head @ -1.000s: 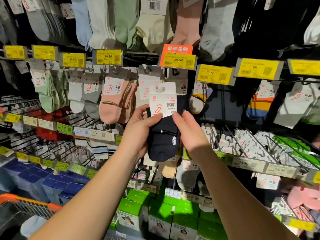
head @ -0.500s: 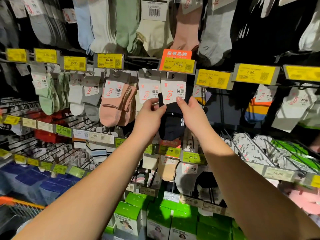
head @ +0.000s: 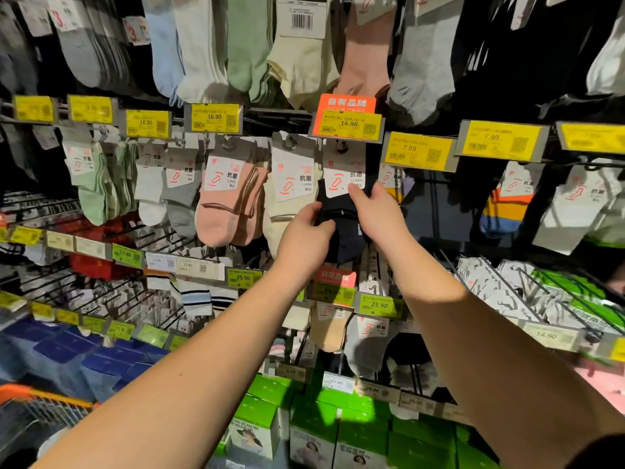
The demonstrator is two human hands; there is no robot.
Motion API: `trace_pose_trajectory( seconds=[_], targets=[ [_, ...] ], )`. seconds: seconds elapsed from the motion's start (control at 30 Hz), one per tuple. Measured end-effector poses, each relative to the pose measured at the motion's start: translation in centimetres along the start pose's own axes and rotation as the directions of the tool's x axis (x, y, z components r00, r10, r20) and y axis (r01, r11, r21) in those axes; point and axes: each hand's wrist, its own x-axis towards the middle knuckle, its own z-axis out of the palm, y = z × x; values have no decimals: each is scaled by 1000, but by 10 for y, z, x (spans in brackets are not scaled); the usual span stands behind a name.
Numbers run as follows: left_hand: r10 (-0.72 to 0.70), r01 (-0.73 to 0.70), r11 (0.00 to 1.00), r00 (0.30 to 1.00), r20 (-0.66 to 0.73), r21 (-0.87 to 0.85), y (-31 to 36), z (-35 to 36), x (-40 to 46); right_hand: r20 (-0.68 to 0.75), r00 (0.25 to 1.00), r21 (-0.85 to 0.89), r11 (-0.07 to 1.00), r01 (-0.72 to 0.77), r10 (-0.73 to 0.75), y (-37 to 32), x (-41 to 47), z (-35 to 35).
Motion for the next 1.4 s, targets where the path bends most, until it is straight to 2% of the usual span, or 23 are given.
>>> trace_pose_trajectory(
  seconds=[0.33,0.5,0.57,0.77,0.83,0.93,1.07,1.13,1.23,1.33,1.4],
  targets=[
    [-6,-4,990,998,67,138,4,10,1,-15,996,-166,982,-92,91,-2,10,12],
    [-33,14,984,994,105,175,-4,1,-11,84,986,-240,963,-118,142,10,-6,8],
    [-58,37,983,992,114,180,-13,-5,-21,122,978,-239,961,-139,172,20,-22,4],
    [-43,11,983,984,175,181,-49,-21,-64,34,994,-185,978,-97,105,55,-103,-16],
    [-45,14,991,972,231,133,-64,-13,-75,71,983,-156,975,-155,168,70,-139,-19],
    [-69,45,996,936,345,77,-83,2,-95,140,956,-203,952,-228,259,95,-191,-24],
    [-133,19,970,873,470,240,-112,43,-132,129,896,-294,880,-374,424,142,-263,-51],
    [-121,-55,949,846,520,311,-124,68,-157,91,870,-336,837,-431,484,171,-296,-68],
    [-199,27,960,767,610,280,-139,106,-192,42,811,-309,779,-546,584,208,-342,-99],
    [-166,-74,954,673,721,289,-152,147,-225,-20,741,-319,699,-641,671,242,-389,-135],
    [-175,-108,949,605,777,297,-158,178,-248,-6,677,-295,646,-704,736,263,-417,-157]
  ],
)
